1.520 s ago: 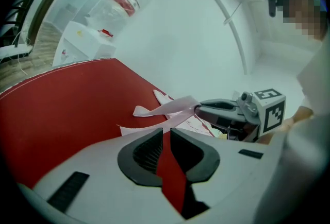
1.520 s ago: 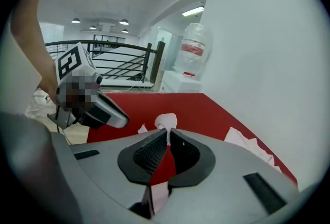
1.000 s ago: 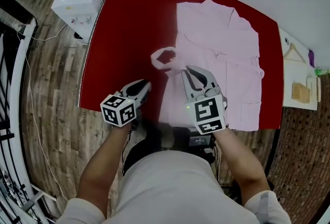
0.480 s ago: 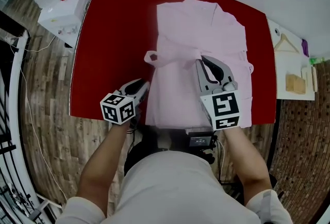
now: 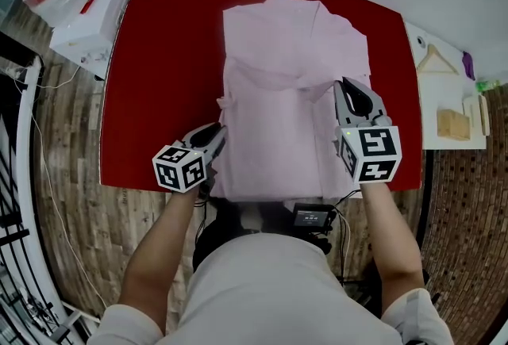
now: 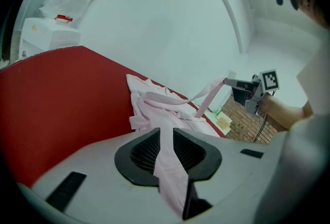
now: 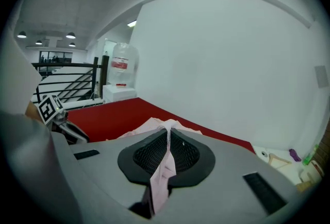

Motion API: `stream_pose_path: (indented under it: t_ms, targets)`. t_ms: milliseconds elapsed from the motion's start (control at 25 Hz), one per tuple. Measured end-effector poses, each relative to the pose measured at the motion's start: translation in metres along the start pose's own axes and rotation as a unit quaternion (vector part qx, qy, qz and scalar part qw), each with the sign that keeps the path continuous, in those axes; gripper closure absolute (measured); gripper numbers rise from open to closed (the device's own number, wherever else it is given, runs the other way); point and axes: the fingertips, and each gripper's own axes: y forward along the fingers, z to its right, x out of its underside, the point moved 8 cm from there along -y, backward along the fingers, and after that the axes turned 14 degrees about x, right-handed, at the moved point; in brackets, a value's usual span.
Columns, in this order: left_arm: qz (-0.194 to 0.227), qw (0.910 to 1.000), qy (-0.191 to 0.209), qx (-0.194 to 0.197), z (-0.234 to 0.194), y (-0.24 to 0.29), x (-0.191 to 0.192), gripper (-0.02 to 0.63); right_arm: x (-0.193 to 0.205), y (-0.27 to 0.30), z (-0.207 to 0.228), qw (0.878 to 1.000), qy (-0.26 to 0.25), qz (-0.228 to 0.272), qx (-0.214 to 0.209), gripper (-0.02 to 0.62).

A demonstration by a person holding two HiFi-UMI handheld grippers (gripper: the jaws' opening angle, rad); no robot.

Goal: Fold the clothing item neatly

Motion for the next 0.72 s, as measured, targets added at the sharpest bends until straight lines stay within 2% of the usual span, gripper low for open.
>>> stream_pose_path:
  t_ms: [440, 720]
  targets:
    - [-0.025, 0.9990, 0.019, -0.033, -0.011, 0.026, -0.010, 0.549, 0.061, 0.034, 0.066, 0.996, 0.039, -0.074, 0.027, 0.566]
    - [-0.039, 0.9973, 0.030, -0.055, -0.022, 0.046, -0.022, 0.549, 0.075, 0.072, 0.080, 0.996, 0.016, -0.083, 0.000, 0.566]
